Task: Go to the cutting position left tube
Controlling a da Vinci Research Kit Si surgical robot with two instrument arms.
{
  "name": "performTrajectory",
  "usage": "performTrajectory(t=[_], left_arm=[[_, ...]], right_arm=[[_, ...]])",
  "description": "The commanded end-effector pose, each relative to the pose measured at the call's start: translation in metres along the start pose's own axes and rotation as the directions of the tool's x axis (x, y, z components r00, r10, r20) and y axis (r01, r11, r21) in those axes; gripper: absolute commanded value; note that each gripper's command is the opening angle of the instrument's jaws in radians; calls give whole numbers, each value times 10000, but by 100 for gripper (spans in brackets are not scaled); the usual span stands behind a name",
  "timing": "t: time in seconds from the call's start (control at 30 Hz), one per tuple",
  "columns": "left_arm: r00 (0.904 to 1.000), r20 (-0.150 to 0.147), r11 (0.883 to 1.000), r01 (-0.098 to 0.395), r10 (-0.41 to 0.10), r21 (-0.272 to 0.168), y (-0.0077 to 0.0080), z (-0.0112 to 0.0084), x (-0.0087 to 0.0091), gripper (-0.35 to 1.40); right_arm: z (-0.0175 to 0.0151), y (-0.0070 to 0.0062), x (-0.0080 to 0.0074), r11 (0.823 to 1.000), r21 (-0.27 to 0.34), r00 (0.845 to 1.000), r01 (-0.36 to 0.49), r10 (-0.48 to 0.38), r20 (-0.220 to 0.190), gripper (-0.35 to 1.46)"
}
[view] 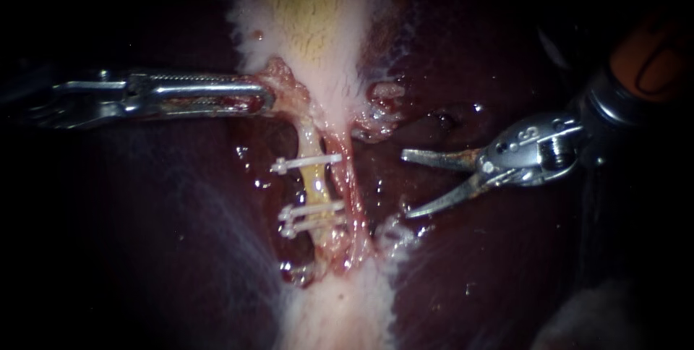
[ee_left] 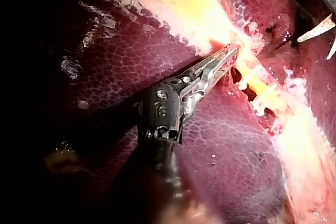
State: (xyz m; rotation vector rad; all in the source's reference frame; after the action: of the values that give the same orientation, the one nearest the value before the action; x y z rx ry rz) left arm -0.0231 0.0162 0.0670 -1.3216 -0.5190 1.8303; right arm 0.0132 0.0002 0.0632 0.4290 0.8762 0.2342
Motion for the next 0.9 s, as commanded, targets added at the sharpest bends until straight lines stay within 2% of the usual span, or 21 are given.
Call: performTrajectory(t=[0.03,0.17,0.33,0.57,0.9], left_arm=[[10000,5,10000,15,-15,-27,2,-5,3,-35],[10000,26,9999,95,-94,-46,8,-32,17,-35],[9997,-158,9998,208,-207,31,16,-61,34,-35],[9996,-176,9998,203,-201,94,20,-60,33,-35],[9996,-184,9997,211,-209,124,26,-61,34,-35]], right_arm=[[0,0,0,10000,-1,10000,-2,2,-1,145],[1,-1,0,10000,-2,10000,-2,2,-1,145],[3,-1,3,10000,73,10000,-13,13,1,145],[27,-7,12,9994,347,10000,-39,39,15,145],[87,-12,18,9964,852,10000,7,-12,56,145]])
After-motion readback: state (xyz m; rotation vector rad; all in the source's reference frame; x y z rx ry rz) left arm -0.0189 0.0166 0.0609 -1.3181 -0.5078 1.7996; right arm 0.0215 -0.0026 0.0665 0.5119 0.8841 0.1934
